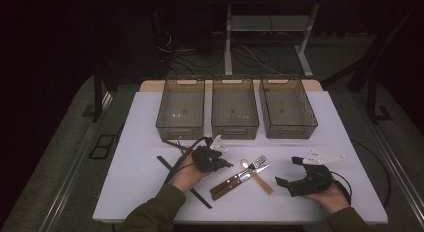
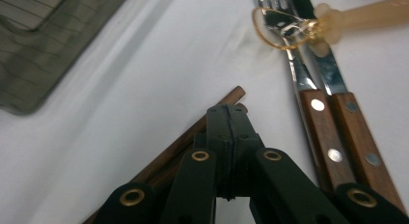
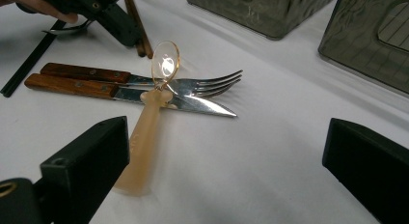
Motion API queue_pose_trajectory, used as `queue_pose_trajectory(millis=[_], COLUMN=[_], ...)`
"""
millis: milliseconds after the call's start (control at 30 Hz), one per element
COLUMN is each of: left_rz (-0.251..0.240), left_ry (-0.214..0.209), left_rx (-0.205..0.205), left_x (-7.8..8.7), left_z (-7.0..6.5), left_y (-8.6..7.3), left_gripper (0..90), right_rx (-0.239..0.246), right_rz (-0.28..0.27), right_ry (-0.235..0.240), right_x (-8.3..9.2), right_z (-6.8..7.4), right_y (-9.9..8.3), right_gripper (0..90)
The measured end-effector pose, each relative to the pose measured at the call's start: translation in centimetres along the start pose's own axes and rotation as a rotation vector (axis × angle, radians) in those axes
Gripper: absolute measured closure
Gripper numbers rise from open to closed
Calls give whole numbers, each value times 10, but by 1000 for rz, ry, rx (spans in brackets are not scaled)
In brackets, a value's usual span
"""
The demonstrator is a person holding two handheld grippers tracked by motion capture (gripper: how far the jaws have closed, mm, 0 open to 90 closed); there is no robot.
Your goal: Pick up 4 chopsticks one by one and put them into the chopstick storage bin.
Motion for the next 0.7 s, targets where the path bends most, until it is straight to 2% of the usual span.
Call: queue_pose_trajectory(millis=[100,167,200,267,333,467,500,533,633,667,700], left_rz=[13,-3,-28,-21,-40,-40,-48,-48,-52,-28,-42], left_ry=[-4,2,0,3,0,2,-1,2,0,-1,-2], left_rx=[-15,0,26,18,37,42,54,38,53,31,45], left_x=[-1,-3,-5,-6,-8,-11,-12,-12,-12,-9,-8], left_z=[4,5,4,7,8,12,13,15,15,17,16], left_y=[1,4,7,8,10,11,12,13,14,12,13], left_gripper=[895,895,895,895,895,896,895,895,895,895,895], right_rx=[-2,-2,-2,-2,-2,-2,-3,-3,-5,-5,-5], right_rz=[-1,-1,-1,-1,-1,0,0,-1,-1,-1,-2], right_ry=[0,1,1,1,1,1,0,1,1,1,-1], right_x=[0,0,0,0,0,0,0,0,0,0,1], right_z=[0,0,0,0,0,0,0,0,0,0,0], right_y=[0,0,0,0,0,0,0,0,0,0,0], right_gripper=[23,23,23,23,23,23,23,23,23,23,23])
Point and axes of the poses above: each handheld gripper's, and its own axes: x roughly backward along the jaws, y roughly out of its top, z roughly to its left, the point moved 8 cm from there along -x, roughly forward along the jaws, and after that the axes turned 2 degrees about z, right-handed, at the moved point
